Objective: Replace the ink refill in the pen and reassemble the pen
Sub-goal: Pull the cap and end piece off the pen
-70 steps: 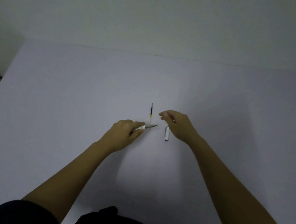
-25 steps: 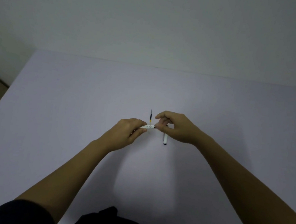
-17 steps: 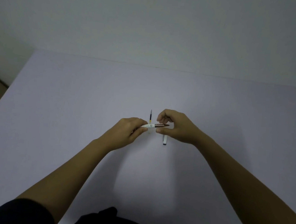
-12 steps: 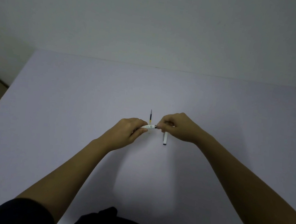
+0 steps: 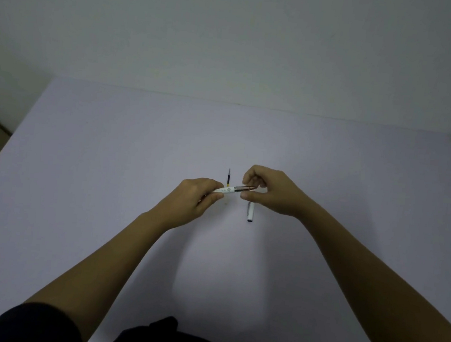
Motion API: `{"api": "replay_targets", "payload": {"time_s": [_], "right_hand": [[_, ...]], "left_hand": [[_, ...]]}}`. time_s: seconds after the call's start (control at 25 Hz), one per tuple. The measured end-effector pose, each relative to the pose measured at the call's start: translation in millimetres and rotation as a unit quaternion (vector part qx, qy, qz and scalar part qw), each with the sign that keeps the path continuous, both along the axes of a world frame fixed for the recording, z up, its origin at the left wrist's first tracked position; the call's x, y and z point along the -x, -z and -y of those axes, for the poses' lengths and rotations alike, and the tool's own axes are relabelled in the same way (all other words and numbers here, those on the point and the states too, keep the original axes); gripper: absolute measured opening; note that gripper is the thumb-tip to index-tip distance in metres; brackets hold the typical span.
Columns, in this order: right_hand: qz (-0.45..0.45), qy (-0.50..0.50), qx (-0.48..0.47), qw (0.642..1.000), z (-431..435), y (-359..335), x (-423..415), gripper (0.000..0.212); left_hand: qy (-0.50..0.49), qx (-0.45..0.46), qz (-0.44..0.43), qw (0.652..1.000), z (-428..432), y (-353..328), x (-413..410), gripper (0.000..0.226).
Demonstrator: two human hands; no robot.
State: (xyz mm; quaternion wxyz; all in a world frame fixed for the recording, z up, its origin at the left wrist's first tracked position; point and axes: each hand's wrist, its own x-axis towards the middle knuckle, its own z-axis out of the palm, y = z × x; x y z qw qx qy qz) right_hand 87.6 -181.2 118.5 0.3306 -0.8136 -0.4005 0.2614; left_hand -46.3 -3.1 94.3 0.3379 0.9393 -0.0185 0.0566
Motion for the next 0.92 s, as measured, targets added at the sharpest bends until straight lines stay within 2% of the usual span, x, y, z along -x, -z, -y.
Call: {"api": "replay_targets", "payload": {"time_s": [0.08,0.16,0.2,0.32,0.44,0.6,0.68,0.8,0.92], "right_hand": [[-0.029,0.034,0.019,0.999,-1.3,-1.2,1.7,0.013],[-0.035,0.033,0.063,0.997,-1.6,-0.6,-0.7,0.029],[-0.022,0.02,0.073,0.997,-0.2,0.0,-2.0,0.029],[-0.028,0.025,0.038,0.999,5.8,-2.1,-4.8,0.006],[-0.055,0.048,0.018,0.997,10.2,-2.3,-5.5,0.017],[-0.083,0.05,0.011,0.995,12.4,4.1,-7.7,0.003],[-0.173,0.107,-0.057,0.977,13.1,5.8,-7.2,0.009],[-0.301,0.192,-0.158,0.921,8.9,9.7,-4.0,0.016],[-0.357,0.223,-0.228,0.878,-2.2,14.1,1.8,0.015]], "left_hand": [[-0.002,0.004,0.001,1.0,-0.4,0.7,0.4,0.017],[0.0,0.003,0.002,1.0,-0.5,2.1,0.7,0.017],[0.0,0.001,0.002,1.0,-0.3,2.9,0.6,0.017],[0.002,0.001,0.007,1.0,1.4,5.0,-0.6,0.016],[-0.002,0.008,0.012,1.0,2.2,7.3,-0.2,0.016],[-0.008,0.031,0.007,0.999,7.8,14.8,-3.0,0.014],[-0.033,0.063,0.001,0.997,8.1,18.1,-2.0,0.013],[-0.086,0.14,-0.017,0.986,8.5,25.0,1.2,0.009],[-0.115,0.188,-0.048,0.974,14.9,32.6,3.0,0.008]]}}
